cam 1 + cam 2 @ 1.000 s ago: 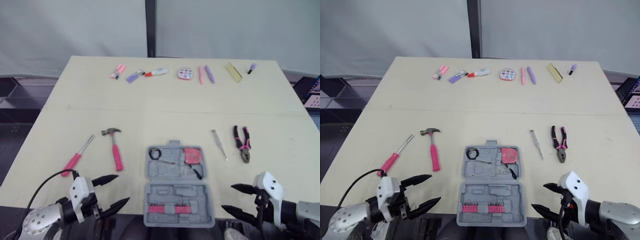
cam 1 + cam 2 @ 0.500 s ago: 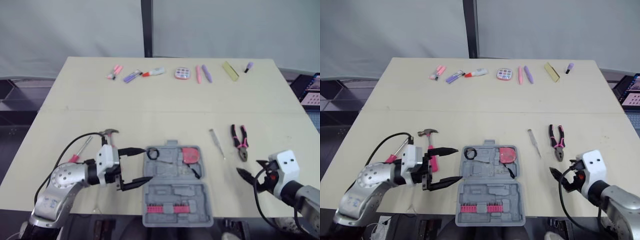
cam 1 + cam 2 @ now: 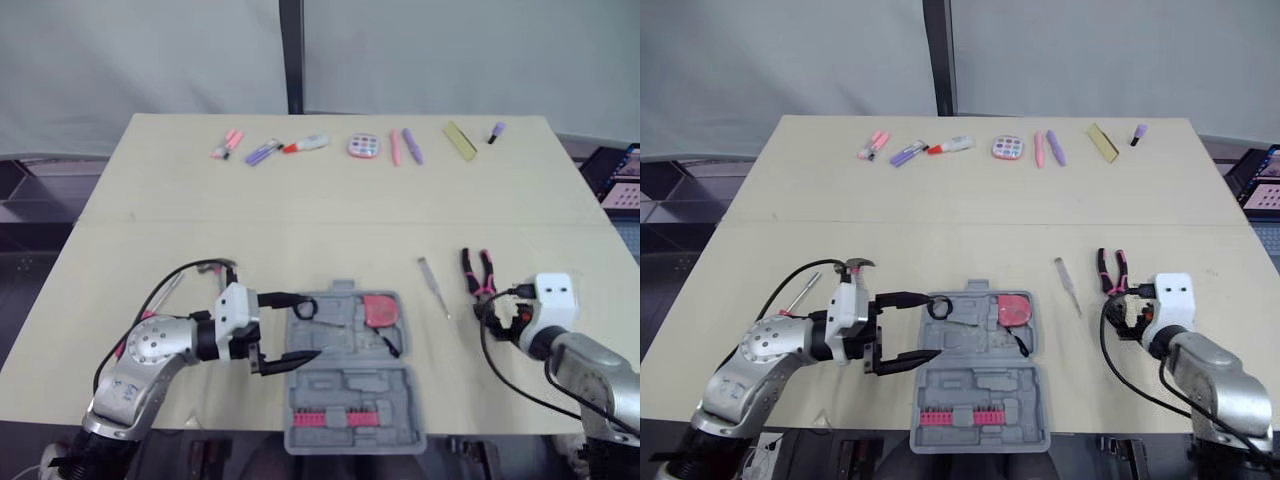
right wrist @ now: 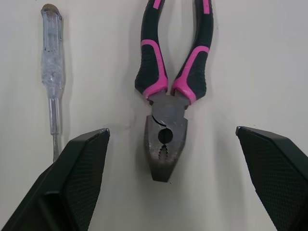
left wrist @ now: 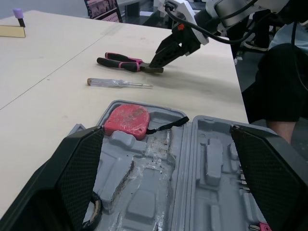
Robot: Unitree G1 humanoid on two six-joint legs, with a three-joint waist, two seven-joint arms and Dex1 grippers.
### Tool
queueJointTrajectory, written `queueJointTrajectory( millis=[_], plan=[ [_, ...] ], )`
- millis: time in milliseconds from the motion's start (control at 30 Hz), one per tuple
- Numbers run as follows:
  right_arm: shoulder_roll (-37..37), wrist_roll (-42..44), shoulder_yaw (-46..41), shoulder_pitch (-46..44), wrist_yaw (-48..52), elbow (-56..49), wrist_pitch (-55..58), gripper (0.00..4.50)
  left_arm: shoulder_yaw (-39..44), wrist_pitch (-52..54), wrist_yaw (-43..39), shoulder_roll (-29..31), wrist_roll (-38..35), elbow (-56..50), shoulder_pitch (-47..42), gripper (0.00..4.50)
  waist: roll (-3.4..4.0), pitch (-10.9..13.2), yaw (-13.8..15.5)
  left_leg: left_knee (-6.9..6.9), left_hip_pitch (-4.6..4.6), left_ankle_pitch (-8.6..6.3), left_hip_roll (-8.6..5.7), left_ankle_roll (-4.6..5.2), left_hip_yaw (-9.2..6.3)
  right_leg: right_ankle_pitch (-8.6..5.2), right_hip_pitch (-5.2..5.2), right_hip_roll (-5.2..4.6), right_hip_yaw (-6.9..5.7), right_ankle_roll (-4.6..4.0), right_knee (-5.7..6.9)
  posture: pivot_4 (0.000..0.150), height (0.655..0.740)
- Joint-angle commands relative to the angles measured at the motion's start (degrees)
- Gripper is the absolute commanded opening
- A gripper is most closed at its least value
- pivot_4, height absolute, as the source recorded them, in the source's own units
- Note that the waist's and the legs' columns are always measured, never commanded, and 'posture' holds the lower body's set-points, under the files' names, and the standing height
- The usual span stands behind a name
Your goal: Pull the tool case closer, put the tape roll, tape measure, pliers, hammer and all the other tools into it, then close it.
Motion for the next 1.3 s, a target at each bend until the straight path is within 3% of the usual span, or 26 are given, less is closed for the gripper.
queueJointTrajectory(
  millis=[33, 833, 933, 1100, 1300],
  plan=[
    [1.0, -0.7, 0.2, -1.8, -1.8, 1.3, 0.0, 4.45, 0.6, -0.6, 0.7, 0.0, 0.2, -1.6, 0.6, 4.5, 0.02, 0.0, 0.0, 0.0, 0.0, 0.0, -0.01, 0.0, -0.01, 0.0, 0.0, 0.0, 0.01, 0.0, 0.02, 0.15, 0.7134],
    [3.6, -3.9, 2.8, -6.4, -3.6, 10.5, -3.8, 4.45, -0.3, -2.6, 1.7, -0.8, 1.5, -1.2, 1.8, 4.5, 0.05, 0.0, -0.1, 0.04, 0.01, 0.0, -0.03, 0.0, -0.01, 0.0, -0.1, -0.01, 0.06, 0.0, 0.2, 0.15, 0.7134],
    [3.6, -3.9, 2.6, -6.3, -3.6, 10.4, -3.6, 3.54, -0.3, -3.1, 1.5, -0.9, 1.7, -0.9, 2.1, 4.5, 0.05, 0.0, -0.1, 0.04, 0.01, 0.0, -0.03, 0.0, -0.01, 0.0, -0.1, -0.01, 0.07, 0.0, 0.19, 0.15, 0.7134],
    [3.8, -4.1, 2.3, -6.2, -3.7, 10.2, -3.5, 1.09, -0.5, -4.0, 1.1, -1.1, 2.0, -0.1, 2.2, 4.5, 0.05, 0.0, -0.1, 0.03, 0.01, 0.0, -0.02, 0.0, -0.01, 0.0, -0.11, -0.01, 0.07, 0.0, 0.19, 0.15, 0.7134],
    [3.8, -4.2, 2.4, -6.5, -3.6, 10.4, -3.7, 0.97, -0.8, -5.1, 0.8, -1.5, 2.5, 0.8, 2.4, 4.5, 0.05, 0.0, -0.1, 0.03, 0.01, 0.0, -0.02, 0.0, -0.01, 0.0, -0.11, -0.01, 0.07, 0.0, 0.19, 0.15, 0.7134]
  ],
)
